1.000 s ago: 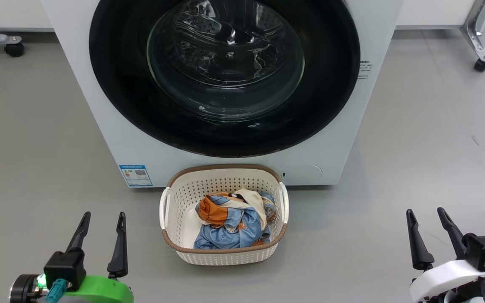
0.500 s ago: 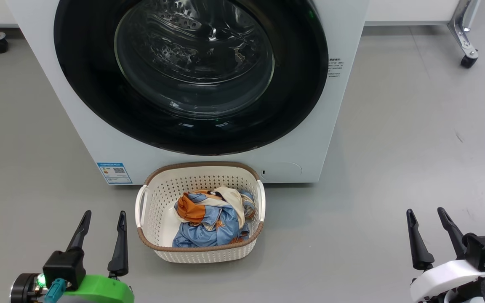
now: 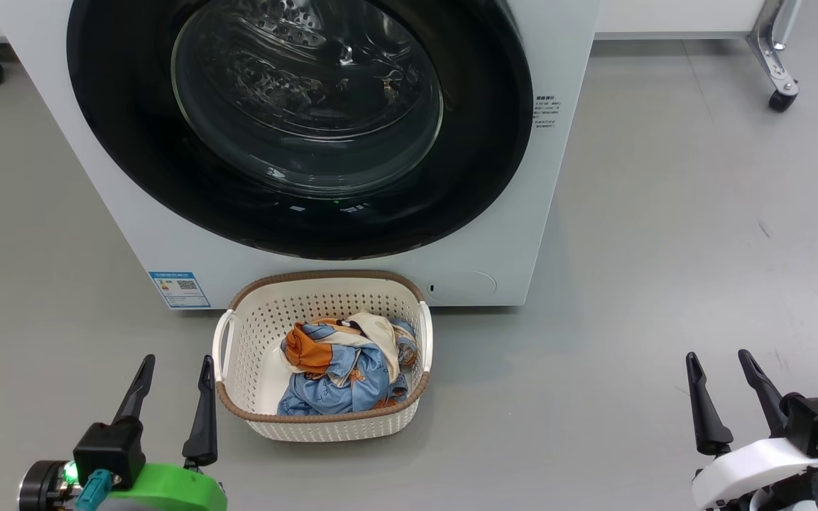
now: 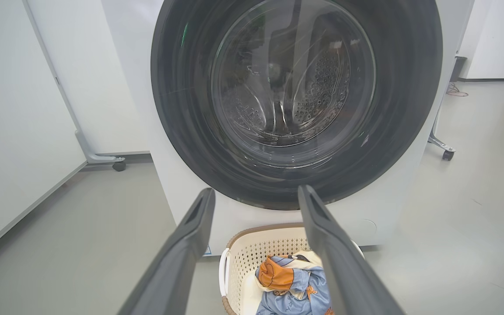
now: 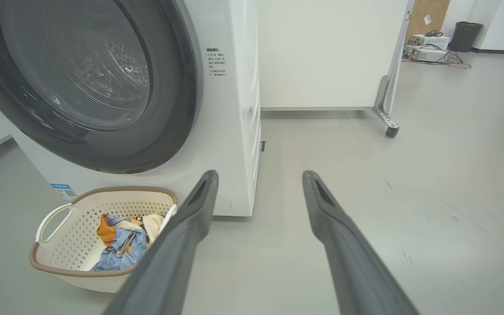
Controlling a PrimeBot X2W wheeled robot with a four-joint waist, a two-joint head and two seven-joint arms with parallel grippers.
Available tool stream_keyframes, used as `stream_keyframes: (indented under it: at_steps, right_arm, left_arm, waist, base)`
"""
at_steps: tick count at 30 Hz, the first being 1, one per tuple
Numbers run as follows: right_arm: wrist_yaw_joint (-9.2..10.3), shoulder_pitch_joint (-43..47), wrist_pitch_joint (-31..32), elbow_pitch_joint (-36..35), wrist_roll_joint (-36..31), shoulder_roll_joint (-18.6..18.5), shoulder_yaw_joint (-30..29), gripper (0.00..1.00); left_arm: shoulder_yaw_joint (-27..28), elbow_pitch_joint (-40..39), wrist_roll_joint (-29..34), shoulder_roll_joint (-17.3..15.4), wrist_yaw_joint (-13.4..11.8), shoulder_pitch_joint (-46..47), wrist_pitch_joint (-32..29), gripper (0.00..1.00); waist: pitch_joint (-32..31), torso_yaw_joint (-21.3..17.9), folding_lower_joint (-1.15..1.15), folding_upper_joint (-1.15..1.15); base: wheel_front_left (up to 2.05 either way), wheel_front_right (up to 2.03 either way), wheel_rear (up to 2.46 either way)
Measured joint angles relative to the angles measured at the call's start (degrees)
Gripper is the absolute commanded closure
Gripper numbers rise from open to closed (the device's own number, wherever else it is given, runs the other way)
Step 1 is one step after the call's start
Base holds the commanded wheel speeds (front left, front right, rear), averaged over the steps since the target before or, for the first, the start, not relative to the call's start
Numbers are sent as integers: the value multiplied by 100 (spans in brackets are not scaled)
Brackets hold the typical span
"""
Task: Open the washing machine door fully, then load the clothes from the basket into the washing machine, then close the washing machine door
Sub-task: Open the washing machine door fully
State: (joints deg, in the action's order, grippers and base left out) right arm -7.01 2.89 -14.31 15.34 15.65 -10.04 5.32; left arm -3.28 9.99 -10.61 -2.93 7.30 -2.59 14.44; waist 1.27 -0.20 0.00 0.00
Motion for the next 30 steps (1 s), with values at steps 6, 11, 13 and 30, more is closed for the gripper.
stream_keyframes:
  at_steps: [6,11,13,30]
  right_arm:
    - [0,-1,0,0,0,0,0,0]
    - [0,-8,0,-12,59,37,-116,0]
    - [0,-9,0,-16,58,51,-165,0]
    - [0,-9,0,-135,218,131,-215,100]
  left_arm:
    - [-1,1,0,1,0,0,0,0]
    - [2,3,-1,2,0,0,0,0]
    - [1,12,-3,3,0,0,0,0]
    - [-34,7,-116,9,0,-5,0,0]
  waist:
    - [2,7,0,0]
    - [2,11,0,0]
    - [1,12,0,0]
    - [-24,20,0,0]
  base:
    - [0,0,-1]
    - [0,0,0]
    - [0,0,0]
    - [0,0,0]
